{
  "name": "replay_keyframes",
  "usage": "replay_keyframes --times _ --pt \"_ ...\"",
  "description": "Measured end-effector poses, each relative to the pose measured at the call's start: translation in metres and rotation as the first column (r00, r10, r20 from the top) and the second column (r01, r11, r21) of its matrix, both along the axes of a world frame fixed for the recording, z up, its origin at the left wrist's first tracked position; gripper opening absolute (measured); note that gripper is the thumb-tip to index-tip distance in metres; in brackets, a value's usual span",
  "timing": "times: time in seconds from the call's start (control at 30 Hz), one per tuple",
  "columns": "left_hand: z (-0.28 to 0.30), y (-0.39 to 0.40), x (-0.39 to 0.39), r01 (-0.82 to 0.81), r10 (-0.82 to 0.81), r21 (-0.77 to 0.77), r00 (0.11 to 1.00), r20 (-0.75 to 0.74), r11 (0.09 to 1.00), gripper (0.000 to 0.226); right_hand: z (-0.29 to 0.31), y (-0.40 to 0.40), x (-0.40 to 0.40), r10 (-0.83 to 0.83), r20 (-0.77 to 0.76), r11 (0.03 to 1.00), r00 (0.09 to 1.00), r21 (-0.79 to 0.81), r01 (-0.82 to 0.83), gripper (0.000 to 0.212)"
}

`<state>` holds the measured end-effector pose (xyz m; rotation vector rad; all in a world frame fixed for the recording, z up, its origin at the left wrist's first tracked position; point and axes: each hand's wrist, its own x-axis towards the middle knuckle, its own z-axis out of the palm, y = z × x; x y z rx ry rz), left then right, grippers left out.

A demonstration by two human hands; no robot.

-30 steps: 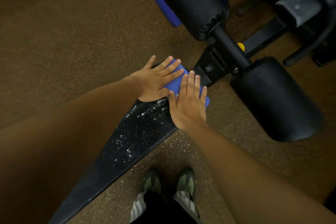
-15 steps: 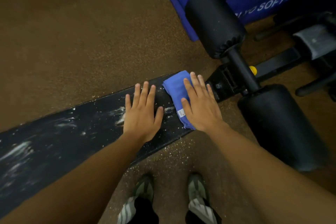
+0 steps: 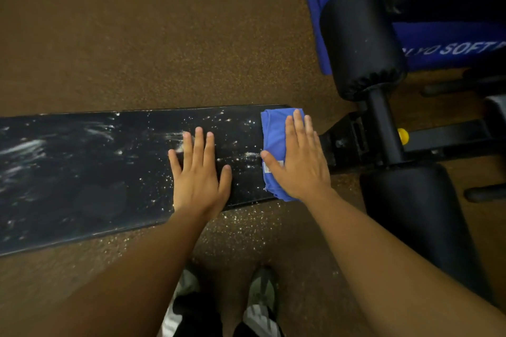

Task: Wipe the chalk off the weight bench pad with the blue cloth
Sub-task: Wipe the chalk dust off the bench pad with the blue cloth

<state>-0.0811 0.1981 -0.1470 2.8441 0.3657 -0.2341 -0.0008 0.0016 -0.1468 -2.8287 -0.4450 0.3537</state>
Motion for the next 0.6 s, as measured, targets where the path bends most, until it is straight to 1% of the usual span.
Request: replay_keyframes --times 0.07,0.17,0.3,0.4,0.5,0.6 --pt "-0.001 0.0 0.0 -0.001 0.001 0.005 1.0 0.002 1.0 0.071 -0.001 -0.002 -0.008 -0.041 -0.004 0.999 0.999 -0.006 0.041 0.086" --pt "-0.002 -0.001 0.0 0.004 -0.004 0.022 1.0 -0.009 1.0 0.069 0.001 0.0 -0.007 -0.054 -0.008 0.998 0.998 -0.016 0.054 0.076" --pt "-0.002 -0.001 0.001 -0.008 0.009 0.014 1.0 -0.011 1.0 0.067 0.004 0.007 0.008 -0.025 -0.024 0.999 0.999 -0.038 0.024 0.072" --pt "-0.003 -0.001 0.002 -0.008 0.008 0.013 1.0 -0.013 1.0 0.066 0.004 0.016 0.038 0.016 -0.038 0.999 0.999 -0.045 -0.017 0.07" --pt "-0.003 -0.001 0.001 -0.008 0.008 0.01 1.0 -0.01 1.0 0.066 0.006 0.032 0.064 0.017 -0.065 1.0 0.998 -0.024 -0.019 0.067" --pt "-0.004 0.0 0.001 -0.003 0.003 0.016 1.0 -0.016 1.0 0.066 0.007 0.025 0.046 0.077 -0.032 0.995 0.997 -0.056 -0.079 0.068"
